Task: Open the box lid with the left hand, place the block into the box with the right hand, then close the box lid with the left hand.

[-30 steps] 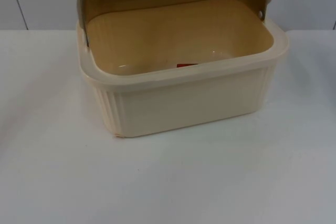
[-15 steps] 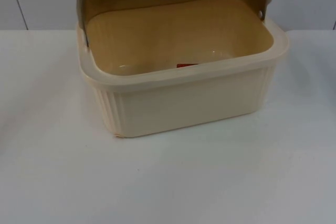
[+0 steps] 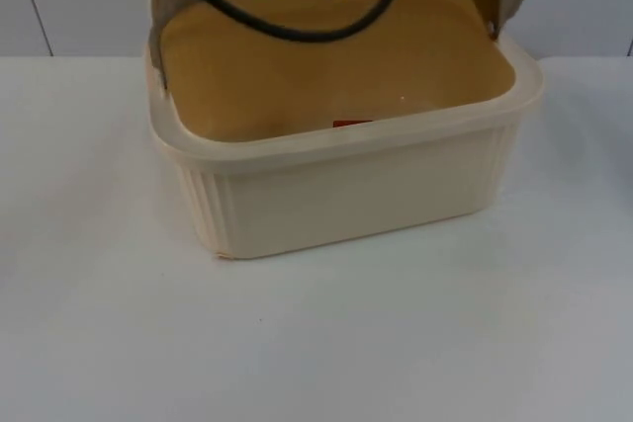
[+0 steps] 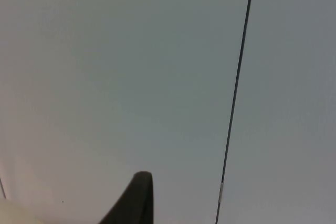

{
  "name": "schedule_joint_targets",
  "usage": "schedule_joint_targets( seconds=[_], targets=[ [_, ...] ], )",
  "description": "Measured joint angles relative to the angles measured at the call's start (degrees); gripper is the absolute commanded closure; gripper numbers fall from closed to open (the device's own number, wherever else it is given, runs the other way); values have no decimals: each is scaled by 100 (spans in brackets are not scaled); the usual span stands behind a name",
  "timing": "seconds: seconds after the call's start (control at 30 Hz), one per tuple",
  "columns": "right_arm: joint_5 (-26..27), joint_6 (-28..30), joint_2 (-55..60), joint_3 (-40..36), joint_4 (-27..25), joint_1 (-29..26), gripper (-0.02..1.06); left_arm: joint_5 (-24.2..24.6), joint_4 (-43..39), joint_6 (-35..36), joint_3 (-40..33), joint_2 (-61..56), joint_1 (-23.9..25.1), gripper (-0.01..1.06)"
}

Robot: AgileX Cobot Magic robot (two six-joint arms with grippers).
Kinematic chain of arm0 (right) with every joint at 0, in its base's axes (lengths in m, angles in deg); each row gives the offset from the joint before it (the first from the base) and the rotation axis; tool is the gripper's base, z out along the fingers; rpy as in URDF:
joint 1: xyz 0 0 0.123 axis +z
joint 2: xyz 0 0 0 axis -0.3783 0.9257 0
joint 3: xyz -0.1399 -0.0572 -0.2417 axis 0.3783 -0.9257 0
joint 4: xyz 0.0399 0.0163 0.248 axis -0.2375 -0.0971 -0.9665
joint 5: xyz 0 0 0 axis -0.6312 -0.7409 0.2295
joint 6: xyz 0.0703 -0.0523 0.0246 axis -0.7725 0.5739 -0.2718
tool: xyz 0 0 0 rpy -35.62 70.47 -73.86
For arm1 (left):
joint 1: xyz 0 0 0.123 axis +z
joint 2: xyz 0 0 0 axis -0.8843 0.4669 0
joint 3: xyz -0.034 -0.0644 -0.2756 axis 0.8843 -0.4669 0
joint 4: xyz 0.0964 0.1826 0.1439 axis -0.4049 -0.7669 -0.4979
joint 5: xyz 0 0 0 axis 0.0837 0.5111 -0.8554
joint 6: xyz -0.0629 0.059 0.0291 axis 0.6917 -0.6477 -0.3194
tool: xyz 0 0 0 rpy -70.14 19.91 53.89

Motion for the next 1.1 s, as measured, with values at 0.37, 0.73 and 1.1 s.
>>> schedule_joint_targets(
  seconds=[0.37, 0.73, 1.1],
  targets=[
    [0, -162, 0, 0, 0, 0, 0, -803, -348, 0, -1697, -393, -593, 105],
    [0, -173, -127, 0, 0, 0, 0, -1559, -833, 51, -2614, -667, -1050, 105],
    [0, -173, -132, 0, 0, 0, 0, -2032, -833, 958, -2618, -1905, -1433, 105]
  ],
)
